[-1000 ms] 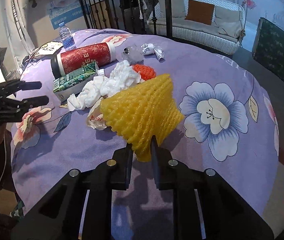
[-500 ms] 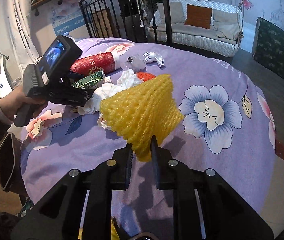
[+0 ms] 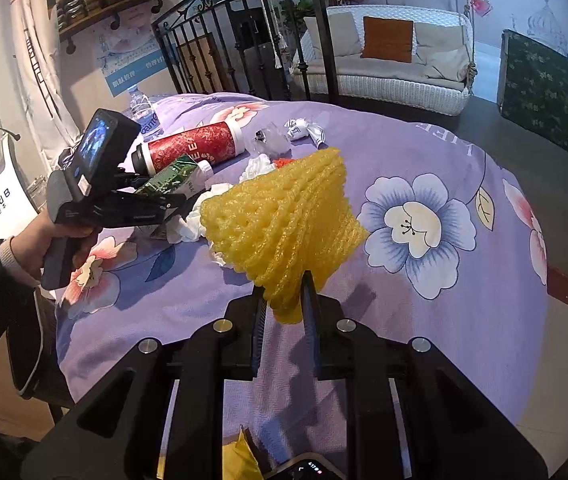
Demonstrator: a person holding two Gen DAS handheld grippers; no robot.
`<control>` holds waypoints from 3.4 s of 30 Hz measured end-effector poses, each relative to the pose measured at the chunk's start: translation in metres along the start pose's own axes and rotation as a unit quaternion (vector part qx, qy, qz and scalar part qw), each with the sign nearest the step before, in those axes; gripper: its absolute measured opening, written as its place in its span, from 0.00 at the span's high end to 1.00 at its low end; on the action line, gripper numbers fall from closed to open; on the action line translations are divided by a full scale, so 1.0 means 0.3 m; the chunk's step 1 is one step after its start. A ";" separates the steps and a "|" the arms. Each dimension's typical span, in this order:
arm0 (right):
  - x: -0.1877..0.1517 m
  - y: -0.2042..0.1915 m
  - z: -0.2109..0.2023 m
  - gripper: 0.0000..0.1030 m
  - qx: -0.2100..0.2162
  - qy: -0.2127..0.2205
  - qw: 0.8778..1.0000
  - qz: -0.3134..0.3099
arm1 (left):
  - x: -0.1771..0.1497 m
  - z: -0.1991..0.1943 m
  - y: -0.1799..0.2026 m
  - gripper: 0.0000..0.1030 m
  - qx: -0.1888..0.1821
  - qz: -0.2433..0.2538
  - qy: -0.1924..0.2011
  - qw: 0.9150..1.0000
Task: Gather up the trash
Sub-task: 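Grasp the yellow foam net with the right tool while the left tool grasps the green carton, then carry the green carton to the bin and open the left tool, then lower the yellow foam net into the bin and open the right tool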
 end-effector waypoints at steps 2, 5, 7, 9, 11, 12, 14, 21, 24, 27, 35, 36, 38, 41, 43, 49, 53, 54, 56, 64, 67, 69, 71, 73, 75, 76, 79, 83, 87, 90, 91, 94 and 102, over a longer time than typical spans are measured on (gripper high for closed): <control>-0.002 -0.009 -0.011 0.82 0.002 0.003 1.000 -0.001 | -0.031 -0.039 0.001 0.54 -0.009 -0.013 0.016 1.000; -0.006 -0.027 -0.028 0.82 0.003 0.009 1.000 -0.003 | -0.078 -0.109 -0.007 0.54 -0.037 -0.042 0.037 0.998; -0.008 -0.043 -0.042 0.82 0.003 0.013 1.000 -0.006 | -0.101 -0.157 -0.011 0.54 -0.047 -0.055 0.055 0.996; -0.014 -0.065 -0.058 0.82 0.008 0.017 1.000 -0.007 | -0.138 -0.212 -0.003 0.54 -0.058 -0.065 0.073 0.994; -0.020 -0.091 -0.073 0.82 0.010 0.020 1.000 -0.011 | -0.181 -0.255 -0.006 0.54 -0.066 -0.072 0.084 0.992; -0.025 -0.107 -0.080 0.82 0.010 0.021 1.000 -0.013 | -0.203 -0.276 -0.009 0.54 -0.071 -0.076 0.090 0.990; -0.036 -0.150 -0.096 0.82 0.010 0.026 0.999 -0.023 | -0.248 -0.314 -0.018 0.54 -0.082 -0.087 0.097 0.988; -0.090 -0.361 -0.132 0.82 0.017 0.035 0.997 -0.066 | -0.407 -0.441 -0.060 0.54 -0.088 -0.117 0.130 0.981; -0.120 -0.462 -0.141 0.82 0.032 0.037 0.995 -0.084 | -0.481 -0.480 -0.086 0.54 -0.071 -0.129 0.141 0.979; -0.152 -0.566 -0.137 0.82 0.051 0.034 0.993 -0.099 | -0.559 -0.509 -0.122 0.54 -0.061 -0.148 0.147 0.976; -0.219 -0.844 -0.084 0.82 0.115 0.025 0.985 -0.125 | -0.814 -0.540 -0.279 0.54 -0.035 -0.228 0.133 0.964; -0.232 -0.878 -0.077 0.82 0.121 0.023 0.984 -0.131 | -0.852 -0.543 -0.302 0.54 -0.031 -0.241 0.129 0.961; -0.252 -0.940 -0.057 0.82 0.139 0.019 0.980 -0.138 | -0.931 -0.549 -0.350 0.54 -0.022 -0.269 0.122 0.955; -0.281 -1.022 -0.023 0.82 0.151 0.012 0.977 -0.147 | -1.054 -0.556 -0.417 0.54 -0.002 -0.308 0.106 0.946; -0.303 -1.073 -0.004 0.82 0.161 0.003 0.975 -0.155 | -1.139 -0.552 -0.461 0.54 0.008 -0.338 0.093 0.936; -0.351 -1.174 0.014 0.82 0.173 -0.008 0.968 -0.180 | -1.350 -0.498 -0.562 0.54 0.033 -0.413 0.043 0.909; -0.360 -1.176 0.021 0.82 0.177 -0.014 0.968 -0.179 | -1.431 -0.418 -0.597 0.54 0.036 -0.440 -0.003 0.897; -0.362 -1.176 0.024 0.82 0.177 -0.016 0.968 -0.178 | -1.446 -0.393 -0.599 0.54 0.037 -0.443 -0.017 0.896; -0.363 -1.168 0.029 0.82 0.176 -0.017 0.968 -0.176 | -1.478 -0.334 -0.606 0.54 0.028 -0.457 -0.049 0.887; -0.360 -1.140 0.047 0.82 0.175 -0.023 0.970 -0.165 | -1.558 -0.104 -0.619 0.54 -0.024 -0.497 -0.159 0.853; -0.360 -1.127 0.052 0.82 0.175 -0.024 0.971 -0.160 | -1.575 -0.055 -0.632 0.54 -0.027 -0.498 -0.188 0.847; -0.360 -1.118 0.055 0.82 0.176 -0.026 0.972 -0.155 | -1.585 -0.024 -0.632 0.54 -0.025 -0.490 -0.210 0.845; -0.361 -1.113 0.060 0.82 0.175 -0.028 0.972 -0.152 | -1.600 0.010 -0.624 0.53 -0.033 -0.487 -0.234 0.841; -0.363 -1.112 0.063 0.82 0.177 -0.030 0.972 -0.151 | -1.618 0.037 -0.617 0.53 -0.034 -0.484 -0.259 0.835; -0.367 -1.119 0.064 0.82 0.178 -0.031 0.971 -0.155 | -1.627 0.038 -0.619 0.46 -0.033 -0.489 -0.259 0.833; -0.370 -1.127 0.064 0.82 0.178 -0.033 0.971 -0.158 | -1.631 0.031 -0.623 0.41 -0.030 -0.491 -0.257 0.832; -0.376 -1.151 0.070 0.82 0.188 -0.038 0.967 -0.170 | -1.640 -0.027 -0.638 0.33 -0.020 -0.504 -0.223 0.834; -0.397 -1.215 0.096 0.82 0.220 -0.057 0.956 -0.188 | -1.628 -0.161 -0.663 0.27 0.001 -0.523 -0.154 0.838; -0.439 -1.318 0.151 0.82 0.265 -0.101 0.937 -0.205 | -1.637 -0.334 -0.692 0.20 0.050 -0.538 -0.074 0.838; -0.484 -1.413 0.194 0.82 0.286 -0.134 0.921 -0.226 | -1.615 -0.444 -0.707 0.16 0.091 -0.542 -0.018 0.835; -0.500 -1.443 0.205 0.82 0.295 -0.145 0.916 -0.232 | -1.615 -0.477 -0.712 0.15 0.103 -0.542 -0.002 0.834; -0.547 -1.552 0.236 0.82 0.321 -0.181 0.895 -0.251 | -1.595 -0.556 -0.739 0.13 0.134 -0.541 0.035 0.829; -0.649 -1.768 0.324 0.82 0.314 -0.229 0.869 -0.307 | -1.595 -0.671 -0.818 0.10 0.152 -0.567 0.075 0.806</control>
Point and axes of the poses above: each gripper's, at about its wrist camera, not at the fingertips, and z roughly the way its jaws point, y to its right, x to its top, the point moved 7 cm from there along z, roughly the way its jaws point, and after that the axes turned 11 degrees about -y, right-handed, at the moved point
